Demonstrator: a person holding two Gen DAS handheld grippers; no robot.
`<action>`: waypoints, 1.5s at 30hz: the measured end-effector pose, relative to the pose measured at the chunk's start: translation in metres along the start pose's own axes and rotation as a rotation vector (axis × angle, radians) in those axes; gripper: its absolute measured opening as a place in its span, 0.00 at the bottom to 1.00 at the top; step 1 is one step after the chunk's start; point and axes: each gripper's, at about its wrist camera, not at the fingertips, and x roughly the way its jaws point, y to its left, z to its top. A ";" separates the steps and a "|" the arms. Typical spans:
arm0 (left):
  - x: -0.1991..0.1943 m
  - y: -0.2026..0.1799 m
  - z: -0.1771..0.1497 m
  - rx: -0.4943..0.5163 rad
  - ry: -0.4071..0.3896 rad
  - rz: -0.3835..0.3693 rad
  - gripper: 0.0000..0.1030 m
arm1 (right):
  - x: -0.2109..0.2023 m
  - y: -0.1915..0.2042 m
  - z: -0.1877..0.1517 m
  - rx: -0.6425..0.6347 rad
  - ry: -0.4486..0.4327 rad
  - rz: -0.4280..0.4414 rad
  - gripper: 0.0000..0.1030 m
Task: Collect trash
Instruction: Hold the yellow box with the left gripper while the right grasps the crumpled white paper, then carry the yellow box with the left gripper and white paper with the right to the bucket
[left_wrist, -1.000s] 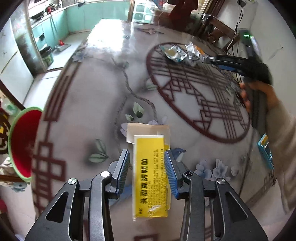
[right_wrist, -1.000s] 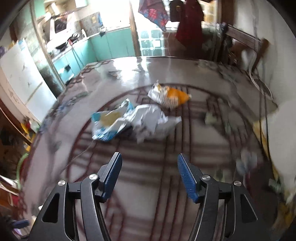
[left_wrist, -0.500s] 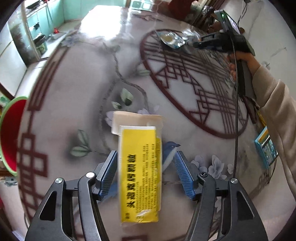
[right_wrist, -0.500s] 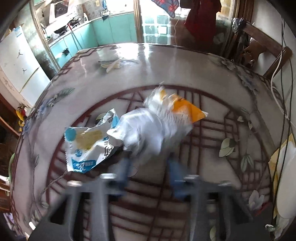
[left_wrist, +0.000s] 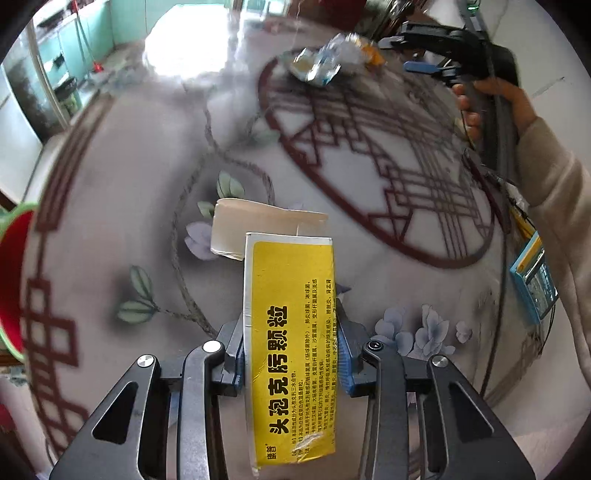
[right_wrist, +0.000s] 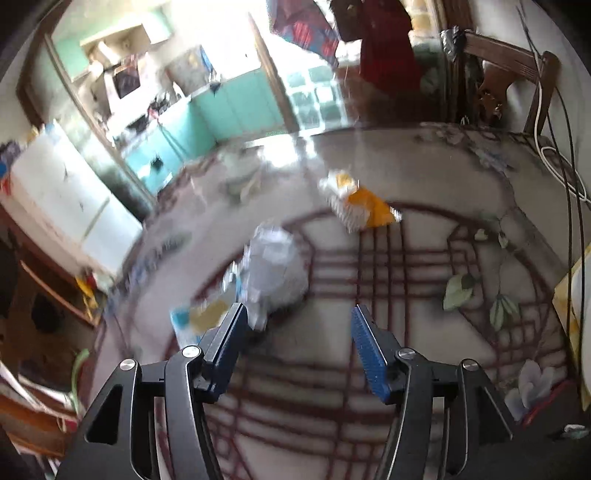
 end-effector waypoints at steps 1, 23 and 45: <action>-0.004 0.000 0.001 0.004 -0.011 0.012 0.35 | 0.004 0.003 0.004 -0.006 0.007 0.004 0.59; -0.021 0.033 0.009 -0.095 -0.038 0.069 0.35 | -0.027 0.051 -0.024 -0.009 0.035 0.055 0.31; -0.051 0.044 -0.006 -0.074 -0.110 0.040 0.35 | -0.114 0.134 -0.167 -0.072 0.087 0.072 0.31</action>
